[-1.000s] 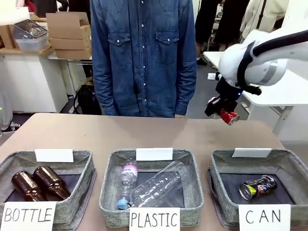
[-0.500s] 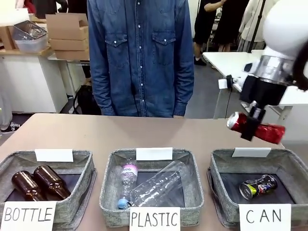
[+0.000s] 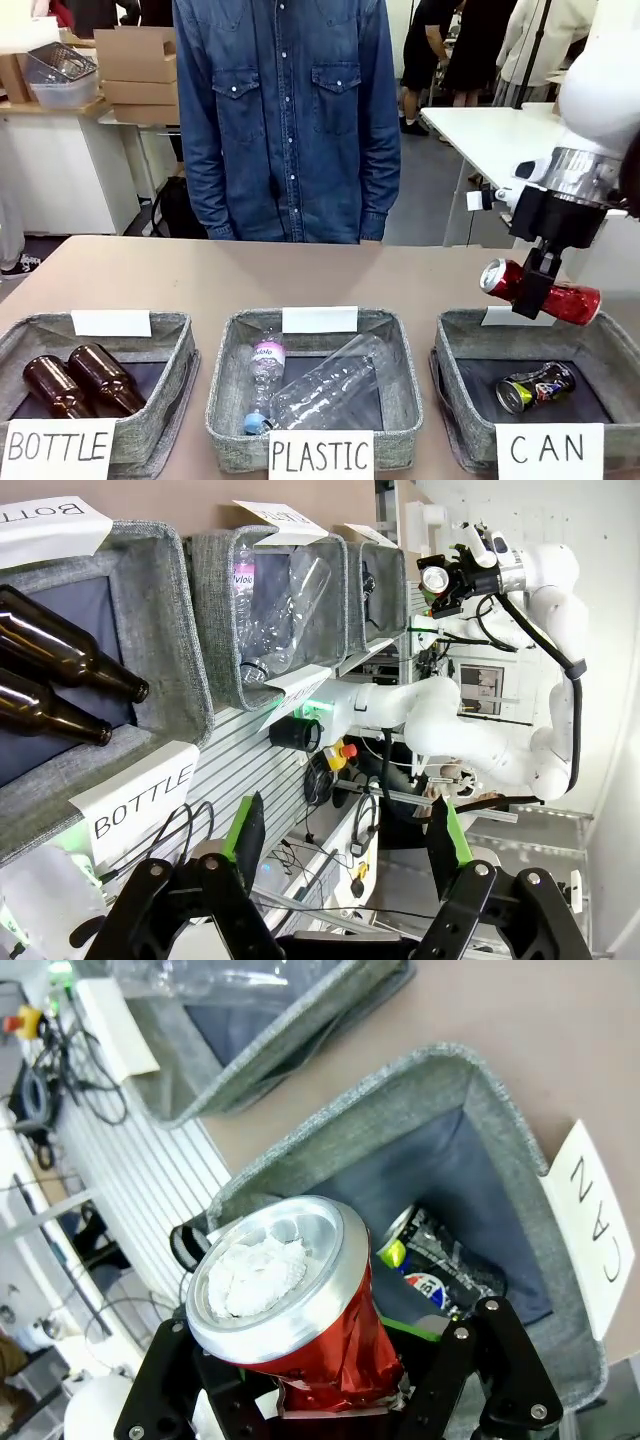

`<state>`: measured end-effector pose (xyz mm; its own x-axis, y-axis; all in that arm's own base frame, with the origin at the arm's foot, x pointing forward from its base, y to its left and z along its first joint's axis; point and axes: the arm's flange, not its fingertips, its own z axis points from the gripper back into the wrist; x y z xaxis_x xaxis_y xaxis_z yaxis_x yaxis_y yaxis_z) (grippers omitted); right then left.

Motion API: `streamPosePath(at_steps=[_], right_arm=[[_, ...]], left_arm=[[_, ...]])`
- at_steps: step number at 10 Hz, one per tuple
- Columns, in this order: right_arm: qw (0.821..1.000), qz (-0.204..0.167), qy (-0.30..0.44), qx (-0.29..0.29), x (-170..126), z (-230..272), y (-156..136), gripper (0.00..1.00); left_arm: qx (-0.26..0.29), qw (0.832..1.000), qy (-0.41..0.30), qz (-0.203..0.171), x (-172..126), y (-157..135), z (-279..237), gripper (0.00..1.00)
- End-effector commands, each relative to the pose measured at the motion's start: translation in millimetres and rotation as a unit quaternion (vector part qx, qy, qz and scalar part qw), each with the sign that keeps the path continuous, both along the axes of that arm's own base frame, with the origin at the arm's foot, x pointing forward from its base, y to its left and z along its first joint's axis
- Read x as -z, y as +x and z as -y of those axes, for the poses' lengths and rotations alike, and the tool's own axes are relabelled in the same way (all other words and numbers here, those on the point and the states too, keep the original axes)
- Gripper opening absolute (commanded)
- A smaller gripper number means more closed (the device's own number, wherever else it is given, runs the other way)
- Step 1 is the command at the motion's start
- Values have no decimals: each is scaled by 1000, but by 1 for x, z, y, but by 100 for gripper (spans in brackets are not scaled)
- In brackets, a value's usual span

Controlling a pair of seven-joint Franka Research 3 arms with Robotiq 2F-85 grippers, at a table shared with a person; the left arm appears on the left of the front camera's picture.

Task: Sort the can waste into the basket.
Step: Pick up the can waste from the table and place it in the right Fabric basket.

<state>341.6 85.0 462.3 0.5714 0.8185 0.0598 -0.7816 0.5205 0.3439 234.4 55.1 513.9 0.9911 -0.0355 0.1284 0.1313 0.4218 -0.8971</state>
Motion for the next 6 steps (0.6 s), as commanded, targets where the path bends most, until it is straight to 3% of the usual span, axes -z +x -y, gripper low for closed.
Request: streamPosePath(at_steps=[1,2,3,5,6], right_arm=[[1000,12,8,-2,1,-4,-5,45],[1000,14,6,-5,2,-5,-5,60],[1000,16,6,-5,2,-5,-4,100],[1000,16,4,-1,1,-5,-5,100],[1000,13,4,9,1,-5,-3,82]], left_arm=[[1,1000,-5,-2,1,-3,1,85],[1,1000,-5,-2,1,-3,1,85],[1,1000,-5,-2,1,-3,1,85],[1,1000,-5,-2,1,-3,1,85],[1,1000,-5,-2,1,-3,1,85]])
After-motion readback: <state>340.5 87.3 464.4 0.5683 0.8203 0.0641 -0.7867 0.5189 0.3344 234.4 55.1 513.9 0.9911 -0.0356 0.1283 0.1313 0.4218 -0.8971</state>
